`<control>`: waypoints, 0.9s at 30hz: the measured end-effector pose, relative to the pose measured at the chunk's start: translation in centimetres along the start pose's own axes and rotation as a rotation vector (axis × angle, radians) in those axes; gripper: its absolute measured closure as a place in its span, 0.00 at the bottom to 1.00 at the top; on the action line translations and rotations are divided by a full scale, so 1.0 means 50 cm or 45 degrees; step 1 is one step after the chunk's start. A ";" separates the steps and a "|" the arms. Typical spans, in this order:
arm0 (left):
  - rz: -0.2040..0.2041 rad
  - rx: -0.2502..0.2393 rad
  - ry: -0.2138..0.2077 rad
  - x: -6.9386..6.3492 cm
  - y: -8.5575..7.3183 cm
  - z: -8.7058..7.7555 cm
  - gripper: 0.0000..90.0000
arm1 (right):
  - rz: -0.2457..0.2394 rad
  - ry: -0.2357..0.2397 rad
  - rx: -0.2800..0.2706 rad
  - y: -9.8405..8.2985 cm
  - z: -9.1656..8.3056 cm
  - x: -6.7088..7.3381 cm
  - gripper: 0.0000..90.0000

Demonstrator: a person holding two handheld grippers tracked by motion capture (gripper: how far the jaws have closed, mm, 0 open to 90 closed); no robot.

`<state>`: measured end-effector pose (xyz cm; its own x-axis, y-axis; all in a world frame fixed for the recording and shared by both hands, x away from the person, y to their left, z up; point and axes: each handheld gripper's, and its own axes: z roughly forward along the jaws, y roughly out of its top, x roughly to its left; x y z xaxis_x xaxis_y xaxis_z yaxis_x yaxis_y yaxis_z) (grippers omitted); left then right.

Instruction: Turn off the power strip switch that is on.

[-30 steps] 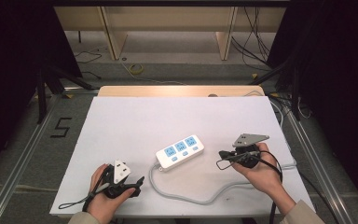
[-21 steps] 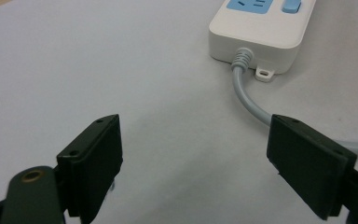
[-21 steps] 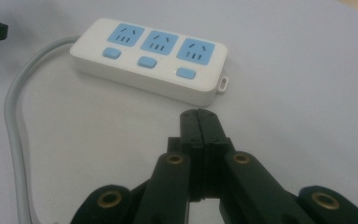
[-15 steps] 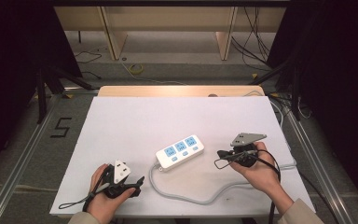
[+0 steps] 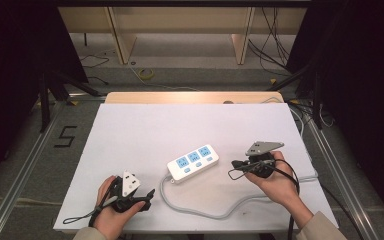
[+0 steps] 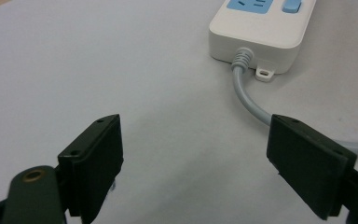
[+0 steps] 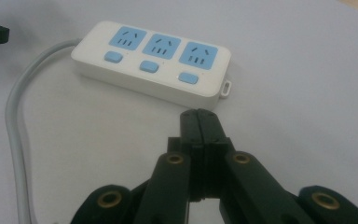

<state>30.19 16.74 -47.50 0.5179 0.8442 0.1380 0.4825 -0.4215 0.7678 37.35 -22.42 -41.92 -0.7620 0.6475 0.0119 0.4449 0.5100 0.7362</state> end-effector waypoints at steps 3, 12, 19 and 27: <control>0.001 0.001 -0.001 0.000 0.000 0.000 0.20 | -0.004 -0.003 0.001 0.002 0.002 0.000 1.00; 0.003 0.002 0.000 0.000 0.000 0.000 0.20 | -0.010 0.000 0.009 0.008 0.007 0.002 1.00; 0.001 0.000 -0.001 -0.001 0.000 0.001 0.20 | -0.007 0.006 0.008 0.012 0.012 0.004 1.00; 0.002 0.001 -0.002 -0.001 0.000 0.002 0.20 | -0.005 0.004 0.015 0.014 0.014 0.003 1.00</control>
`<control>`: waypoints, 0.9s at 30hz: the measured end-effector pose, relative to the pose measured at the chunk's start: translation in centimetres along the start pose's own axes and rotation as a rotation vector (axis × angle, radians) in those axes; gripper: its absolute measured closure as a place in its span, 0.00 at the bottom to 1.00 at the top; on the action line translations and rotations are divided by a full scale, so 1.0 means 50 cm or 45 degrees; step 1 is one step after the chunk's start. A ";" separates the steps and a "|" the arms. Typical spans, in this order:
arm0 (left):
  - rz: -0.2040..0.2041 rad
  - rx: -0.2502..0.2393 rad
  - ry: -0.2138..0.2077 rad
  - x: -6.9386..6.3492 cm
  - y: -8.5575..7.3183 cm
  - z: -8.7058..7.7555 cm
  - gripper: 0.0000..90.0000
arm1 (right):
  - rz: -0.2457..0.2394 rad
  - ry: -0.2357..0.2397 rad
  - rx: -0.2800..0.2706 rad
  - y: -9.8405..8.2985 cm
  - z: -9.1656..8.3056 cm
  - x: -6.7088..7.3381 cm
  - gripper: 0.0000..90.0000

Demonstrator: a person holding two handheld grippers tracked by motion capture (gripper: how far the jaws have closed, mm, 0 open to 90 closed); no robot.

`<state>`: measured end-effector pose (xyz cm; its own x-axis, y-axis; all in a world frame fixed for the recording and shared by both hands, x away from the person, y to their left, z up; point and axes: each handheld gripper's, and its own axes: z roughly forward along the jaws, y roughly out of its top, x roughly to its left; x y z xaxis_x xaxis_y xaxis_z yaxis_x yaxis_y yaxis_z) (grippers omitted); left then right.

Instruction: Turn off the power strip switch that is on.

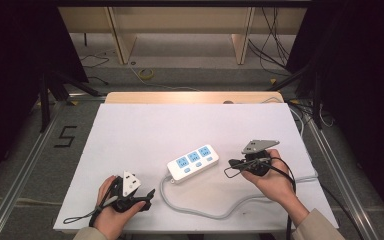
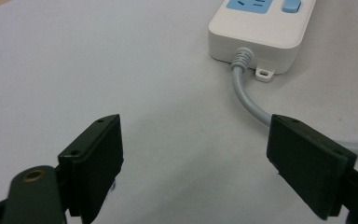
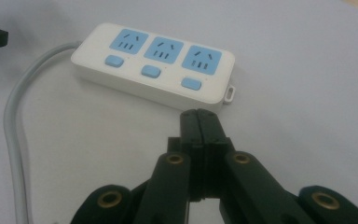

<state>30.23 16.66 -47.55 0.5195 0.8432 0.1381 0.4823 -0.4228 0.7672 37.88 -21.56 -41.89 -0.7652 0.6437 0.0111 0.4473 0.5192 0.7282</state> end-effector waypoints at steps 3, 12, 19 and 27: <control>0.001 0.000 0.001 0.000 0.000 0.000 0.20 | 0.003 0.002 0.002 0.000 0.002 0.000 1.00; -0.001 -0.001 0.002 0.000 0.001 0.000 0.20 | -0.001 0.003 0.007 0.004 0.006 0.002 1.00; -0.002 -0.002 0.002 0.000 0.001 0.001 0.20 | -0.004 0.008 0.008 0.011 0.009 0.005 1.00; -0.006 -0.003 0.001 -0.001 0.001 0.001 0.20 | -0.005 0.013 0.007 0.018 0.013 0.008 1.00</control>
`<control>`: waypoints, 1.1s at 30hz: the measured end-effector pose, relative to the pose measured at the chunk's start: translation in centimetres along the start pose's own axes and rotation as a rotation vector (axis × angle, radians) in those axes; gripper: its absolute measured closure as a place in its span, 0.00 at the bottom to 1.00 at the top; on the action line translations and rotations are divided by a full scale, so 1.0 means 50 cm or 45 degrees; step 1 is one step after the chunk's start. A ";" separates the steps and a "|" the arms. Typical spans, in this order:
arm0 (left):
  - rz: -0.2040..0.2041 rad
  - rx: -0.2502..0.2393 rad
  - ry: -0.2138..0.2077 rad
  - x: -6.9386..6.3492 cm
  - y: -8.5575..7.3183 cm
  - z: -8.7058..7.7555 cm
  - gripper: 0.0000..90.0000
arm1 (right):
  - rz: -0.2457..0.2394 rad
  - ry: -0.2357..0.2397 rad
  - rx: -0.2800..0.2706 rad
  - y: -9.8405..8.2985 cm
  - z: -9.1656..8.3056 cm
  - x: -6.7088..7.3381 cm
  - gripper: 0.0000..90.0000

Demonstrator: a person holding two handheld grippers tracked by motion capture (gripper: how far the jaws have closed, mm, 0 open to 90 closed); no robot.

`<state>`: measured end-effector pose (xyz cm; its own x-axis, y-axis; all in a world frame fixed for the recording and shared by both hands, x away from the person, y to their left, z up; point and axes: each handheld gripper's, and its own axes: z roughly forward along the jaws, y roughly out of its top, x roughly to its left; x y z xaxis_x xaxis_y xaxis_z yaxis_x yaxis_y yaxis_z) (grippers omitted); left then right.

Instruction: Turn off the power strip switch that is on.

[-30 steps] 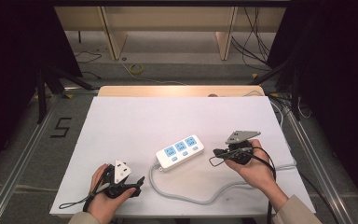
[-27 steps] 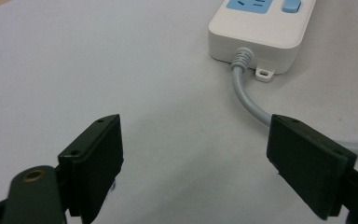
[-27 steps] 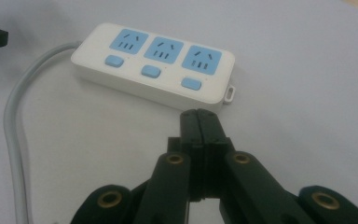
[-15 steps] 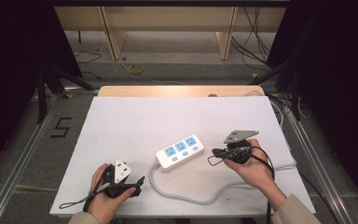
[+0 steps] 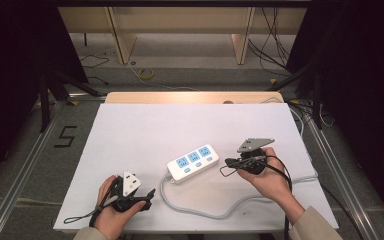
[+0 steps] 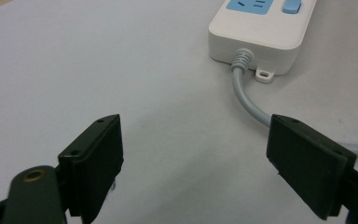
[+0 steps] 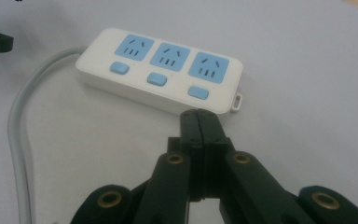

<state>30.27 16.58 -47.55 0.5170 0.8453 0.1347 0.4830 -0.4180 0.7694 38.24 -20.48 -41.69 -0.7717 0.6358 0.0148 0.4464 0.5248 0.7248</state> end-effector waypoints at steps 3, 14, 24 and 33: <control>0.003 0.000 0.001 0.000 0.000 0.000 0.20 | -0.002 0.003 0.003 0.002 0.002 0.000 1.00; 0.008 0.001 0.002 0.000 0.000 0.001 0.21 | -0.006 0.007 0.011 0.009 0.008 0.002 1.00; 0.013 -0.001 0.002 0.000 0.001 0.000 0.20 | -0.001 0.012 0.017 0.014 0.013 0.000 1.00; 0.008 -0.002 0.000 0.000 0.001 0.000 0.21 | -0.002 0.014 0.029 0.020 0.019 0.000 1.00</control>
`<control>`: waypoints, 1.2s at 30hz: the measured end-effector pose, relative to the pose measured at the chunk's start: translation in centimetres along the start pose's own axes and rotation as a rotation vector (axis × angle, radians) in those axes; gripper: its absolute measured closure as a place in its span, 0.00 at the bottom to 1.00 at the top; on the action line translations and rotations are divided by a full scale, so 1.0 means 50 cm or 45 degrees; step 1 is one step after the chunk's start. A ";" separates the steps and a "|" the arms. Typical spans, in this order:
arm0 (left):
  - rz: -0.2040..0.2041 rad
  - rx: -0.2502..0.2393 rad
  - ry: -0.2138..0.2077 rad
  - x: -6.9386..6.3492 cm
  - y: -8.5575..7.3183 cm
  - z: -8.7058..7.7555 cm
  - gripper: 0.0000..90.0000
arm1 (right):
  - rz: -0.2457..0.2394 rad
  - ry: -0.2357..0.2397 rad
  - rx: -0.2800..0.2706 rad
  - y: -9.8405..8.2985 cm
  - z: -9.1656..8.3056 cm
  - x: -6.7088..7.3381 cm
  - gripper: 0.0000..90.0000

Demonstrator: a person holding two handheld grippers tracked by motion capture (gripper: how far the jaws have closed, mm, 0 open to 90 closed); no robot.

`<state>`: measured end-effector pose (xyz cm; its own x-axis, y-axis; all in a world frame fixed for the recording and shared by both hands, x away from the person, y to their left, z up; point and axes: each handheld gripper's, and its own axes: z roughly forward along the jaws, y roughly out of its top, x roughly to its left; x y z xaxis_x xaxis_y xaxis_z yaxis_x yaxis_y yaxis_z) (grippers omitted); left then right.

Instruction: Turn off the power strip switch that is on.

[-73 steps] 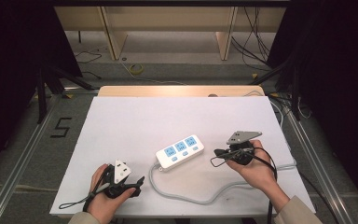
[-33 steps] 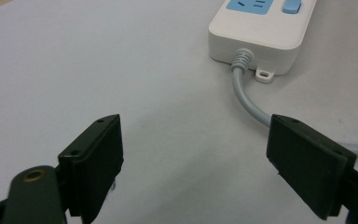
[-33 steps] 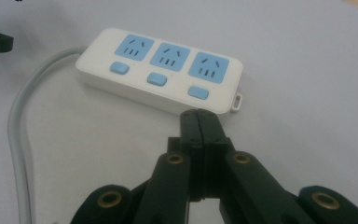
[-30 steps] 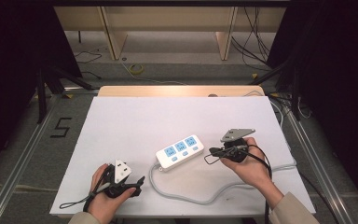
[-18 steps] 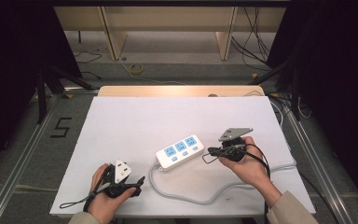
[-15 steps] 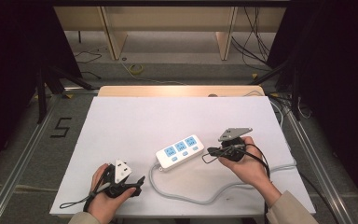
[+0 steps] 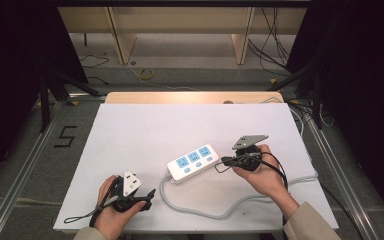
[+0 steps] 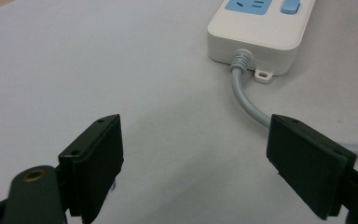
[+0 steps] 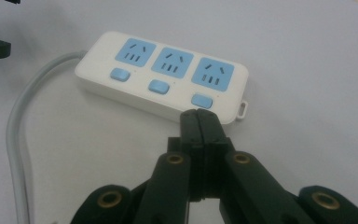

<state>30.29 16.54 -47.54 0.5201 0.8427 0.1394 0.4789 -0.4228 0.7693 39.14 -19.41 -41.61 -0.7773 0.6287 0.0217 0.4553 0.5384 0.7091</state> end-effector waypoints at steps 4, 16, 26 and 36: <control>0.004 0.000 0.001 0.000 0.000 0.000 0.21 | -0.003 0.001 0.005 0.005 0.002 0.001 1.00; 0.000 -0.001 -0.002 0.000 -0.001 0.000 0.21 | -0.007 0.007 0.019 0.022 0.011 0.002 1.00; 0.000 0.001 -0.003 -0.002 0.000 0.001 0.21 | -0.010 0.007 0.034 0.028 0.016 0.000 1.00; 0.003 0.002 -0.003 -0.002 0.000 0.001 0.21 | -0.017 0.009 0.050 0.036 0.024 0.000 1.00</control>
<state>30.27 16.44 -47.59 0.5229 0.8409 0.1395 0.4790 -0.4253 0.7679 40.48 -17.76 -41.15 -0.7864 0.6174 0.0176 0.4615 0.5685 0.6811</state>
